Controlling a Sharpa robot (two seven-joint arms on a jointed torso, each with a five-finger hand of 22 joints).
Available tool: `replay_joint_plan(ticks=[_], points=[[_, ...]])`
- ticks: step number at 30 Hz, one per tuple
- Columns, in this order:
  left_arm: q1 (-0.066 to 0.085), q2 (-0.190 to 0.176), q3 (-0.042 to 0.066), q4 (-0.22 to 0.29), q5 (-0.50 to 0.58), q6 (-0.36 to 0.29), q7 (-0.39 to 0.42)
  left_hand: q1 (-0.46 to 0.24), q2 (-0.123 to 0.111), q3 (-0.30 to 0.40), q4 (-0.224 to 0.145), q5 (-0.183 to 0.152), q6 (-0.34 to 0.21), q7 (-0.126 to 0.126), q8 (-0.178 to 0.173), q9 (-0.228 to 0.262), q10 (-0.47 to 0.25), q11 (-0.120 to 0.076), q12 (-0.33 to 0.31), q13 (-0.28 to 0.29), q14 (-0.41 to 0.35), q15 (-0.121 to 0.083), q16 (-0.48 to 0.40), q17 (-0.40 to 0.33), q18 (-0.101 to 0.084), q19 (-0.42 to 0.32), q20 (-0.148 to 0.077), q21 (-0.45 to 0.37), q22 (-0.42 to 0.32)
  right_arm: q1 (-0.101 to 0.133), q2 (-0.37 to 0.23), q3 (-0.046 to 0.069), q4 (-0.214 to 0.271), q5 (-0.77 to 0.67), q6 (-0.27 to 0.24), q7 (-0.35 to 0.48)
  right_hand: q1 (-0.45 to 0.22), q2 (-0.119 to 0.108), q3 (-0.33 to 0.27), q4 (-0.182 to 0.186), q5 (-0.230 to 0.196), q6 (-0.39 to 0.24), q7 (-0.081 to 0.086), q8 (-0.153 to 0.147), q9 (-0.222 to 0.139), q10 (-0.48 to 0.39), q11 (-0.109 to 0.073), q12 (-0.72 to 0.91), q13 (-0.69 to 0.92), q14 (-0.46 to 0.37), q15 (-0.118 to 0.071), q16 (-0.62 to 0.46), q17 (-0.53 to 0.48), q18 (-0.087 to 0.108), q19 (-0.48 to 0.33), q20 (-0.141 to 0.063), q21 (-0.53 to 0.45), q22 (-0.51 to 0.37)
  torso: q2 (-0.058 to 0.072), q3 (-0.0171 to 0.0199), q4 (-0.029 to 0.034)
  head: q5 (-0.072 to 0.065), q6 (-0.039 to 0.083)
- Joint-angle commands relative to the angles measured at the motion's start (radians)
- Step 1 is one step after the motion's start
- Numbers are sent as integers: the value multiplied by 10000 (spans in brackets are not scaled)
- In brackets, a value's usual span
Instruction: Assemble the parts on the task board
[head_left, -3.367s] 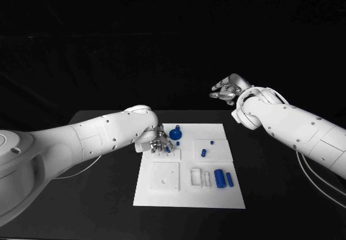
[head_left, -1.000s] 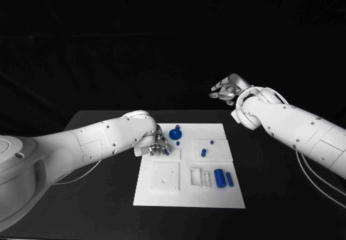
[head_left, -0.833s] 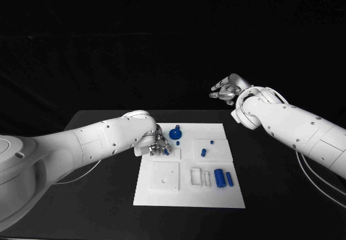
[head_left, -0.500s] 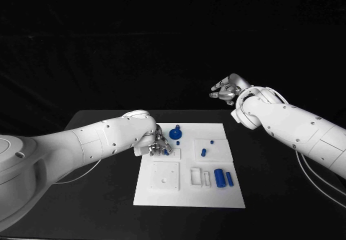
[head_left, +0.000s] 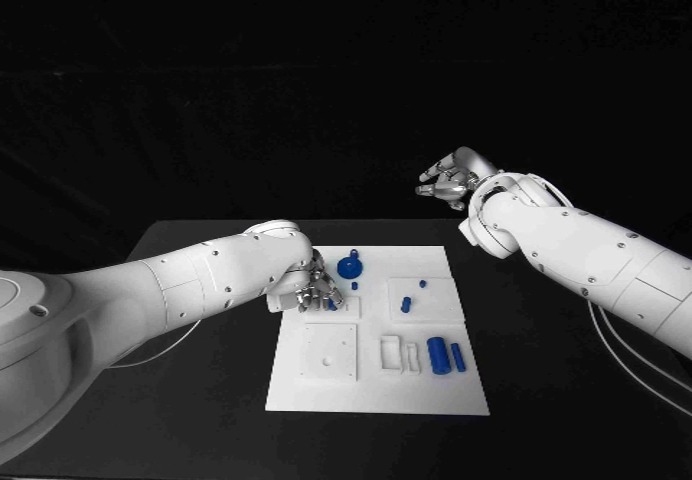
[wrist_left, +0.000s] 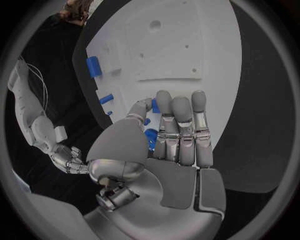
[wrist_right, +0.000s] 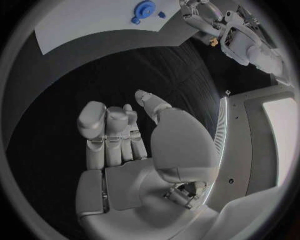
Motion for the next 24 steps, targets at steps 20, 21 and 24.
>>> replay_joint_plan(ticks=[20,21,24], points=[[-143,412,2,-605,-374,386,23,322,189,1622,-1543,21,-12,-50,28,2,-64,-3,71,-12,-11,-23,69,-29,0,-67,-8,81,208,-3,54,3,-5,-67,131,18,-78,45,35,-52,-33,60,-7,-36,0,-19,-71,31,-17,6,-39,-31,6,61,393,-55,-20,1120,1,7,4,-80,-115],[-153,430,2,-625,-398,379,20,335,178,1629,-1546,25,-5,-49,28,-4,-69,-3,73,-10,-14,-25,71,-30,0,-70,-11,85,209,-3,54,3,-5,-68,131,17,-78,45,35,-52,-33,60,-7,-36,0,-19,-71,31,-17,6,-39,-31,6,61,393,-55,-20,1120,2,6,5,-83,-122],[-180,470,2,-665,-457,340,18,335,178,1629,-1546,25,-5,-49,28,-4,-69,-3,73,-10,-14,-25,71,-30,0,-70,-11,85,209,-3,51,3,-3,-68,133,17,-78,45,35,-52,-33,60,-7,-36,0,-19,-71,31,-17,6,-39,-31,6,61,393,-55,-20,1120,1,5,2,-92,-119]])
